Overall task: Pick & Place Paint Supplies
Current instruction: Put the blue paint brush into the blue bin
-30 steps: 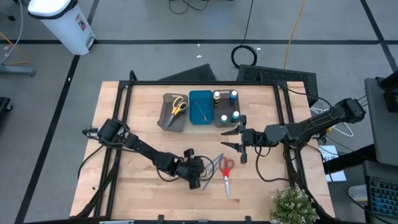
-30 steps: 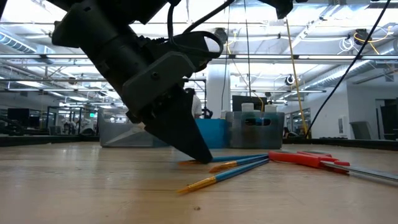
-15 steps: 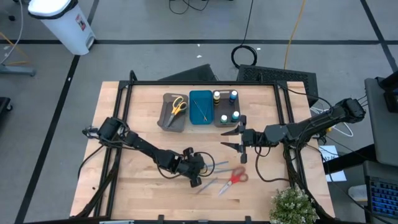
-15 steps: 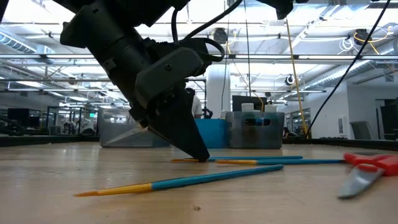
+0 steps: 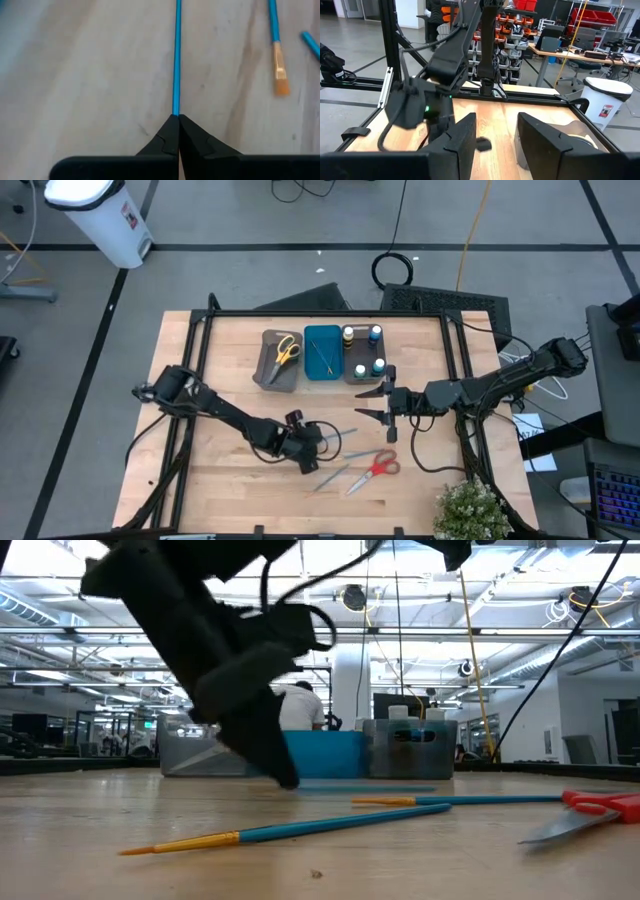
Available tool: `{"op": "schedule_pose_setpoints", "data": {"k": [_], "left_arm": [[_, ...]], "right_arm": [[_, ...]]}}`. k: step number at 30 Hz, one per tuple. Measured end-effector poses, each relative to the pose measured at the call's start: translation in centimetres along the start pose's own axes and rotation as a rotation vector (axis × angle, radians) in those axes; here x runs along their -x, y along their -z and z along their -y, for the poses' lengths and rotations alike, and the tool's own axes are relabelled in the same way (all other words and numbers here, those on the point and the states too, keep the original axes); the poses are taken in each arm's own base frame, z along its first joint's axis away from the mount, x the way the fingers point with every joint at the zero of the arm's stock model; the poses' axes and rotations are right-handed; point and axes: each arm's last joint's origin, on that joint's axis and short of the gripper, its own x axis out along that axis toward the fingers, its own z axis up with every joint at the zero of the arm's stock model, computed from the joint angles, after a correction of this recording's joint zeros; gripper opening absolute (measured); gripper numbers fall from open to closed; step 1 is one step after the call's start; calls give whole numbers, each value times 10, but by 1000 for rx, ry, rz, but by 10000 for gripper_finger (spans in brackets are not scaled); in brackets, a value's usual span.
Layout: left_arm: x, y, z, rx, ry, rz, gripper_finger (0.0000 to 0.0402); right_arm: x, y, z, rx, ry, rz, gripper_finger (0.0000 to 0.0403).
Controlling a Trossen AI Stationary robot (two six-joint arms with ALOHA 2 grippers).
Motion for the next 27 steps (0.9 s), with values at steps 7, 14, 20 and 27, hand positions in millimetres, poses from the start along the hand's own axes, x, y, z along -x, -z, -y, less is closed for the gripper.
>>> {"op": "schedule_pose_setpoints", "data": {"k": [7, 14, 20, 27], "left_arm": [[33, -20, -8, 25, -77, 106, 1], [59, -39, -24, 101, -166, 220, 0], [72, -58, -51, 203, -277, 307, 0], [54, -76, -101, 390, -373, 308, 0]], "right_arm": [[1, -1, 0, -2, -2, 4, 136], [11, -6, 0, -10, -18, 2, 134], [19, -11, -5, -15, -49, 23, 130], [20, -12, -8, -5, -66, 26, 130]]}}
